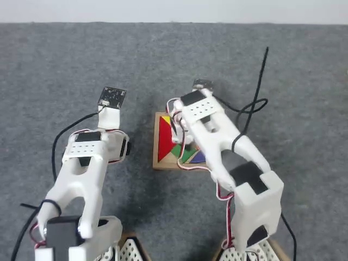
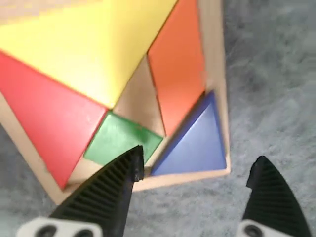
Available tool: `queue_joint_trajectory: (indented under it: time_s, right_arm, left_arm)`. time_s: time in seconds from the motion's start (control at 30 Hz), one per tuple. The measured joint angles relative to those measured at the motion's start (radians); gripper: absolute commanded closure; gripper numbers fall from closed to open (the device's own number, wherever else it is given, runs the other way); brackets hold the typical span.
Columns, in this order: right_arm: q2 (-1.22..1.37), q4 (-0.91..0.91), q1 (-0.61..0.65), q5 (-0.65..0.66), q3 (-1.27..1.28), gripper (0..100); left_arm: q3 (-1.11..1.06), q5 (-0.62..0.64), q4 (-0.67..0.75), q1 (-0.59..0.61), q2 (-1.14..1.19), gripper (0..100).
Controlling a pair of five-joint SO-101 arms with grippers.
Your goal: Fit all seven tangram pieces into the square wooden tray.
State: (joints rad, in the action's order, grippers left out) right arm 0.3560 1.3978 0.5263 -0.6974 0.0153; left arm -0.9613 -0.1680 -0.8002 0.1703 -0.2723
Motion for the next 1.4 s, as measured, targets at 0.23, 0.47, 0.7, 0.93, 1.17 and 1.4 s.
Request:
queue_joint_trajectory:
  time_s: [0.23,0.47,0.7,0.93,1.17,1.4]
  right_arm:
    - [0.083,0.002,0.028,0.063,-0.023,67.5]
    - [0.092,0.006,0.095,0.071,-0.035,67.5]
    - [0.081,0.002,0.112,0.071,-0.035,67.5]
    - [0.081,-0.049,0.138,0.071,-0.035,67.5]
    - [0.072,-0.049,0.143,0.104,-0.034,67.4]
    - [-0.068,0.011,-0.011,0.334,-0.091,67.2]
  left_arm:
    - [0.0,0.0,0.0,0.0,0.0,84]
    - [0.0,0.0,0.0,0.0,0.0,84]
    - [0.0,0.0,0.0,0.0,0.0,84]
    - [0.0,0.0,0.0,0.0,0.0,84]
    - [0.0,0.0,0.0,0.0,0.0,84]
    - [0.0,0.0,0.0,0.0,0.0,84]
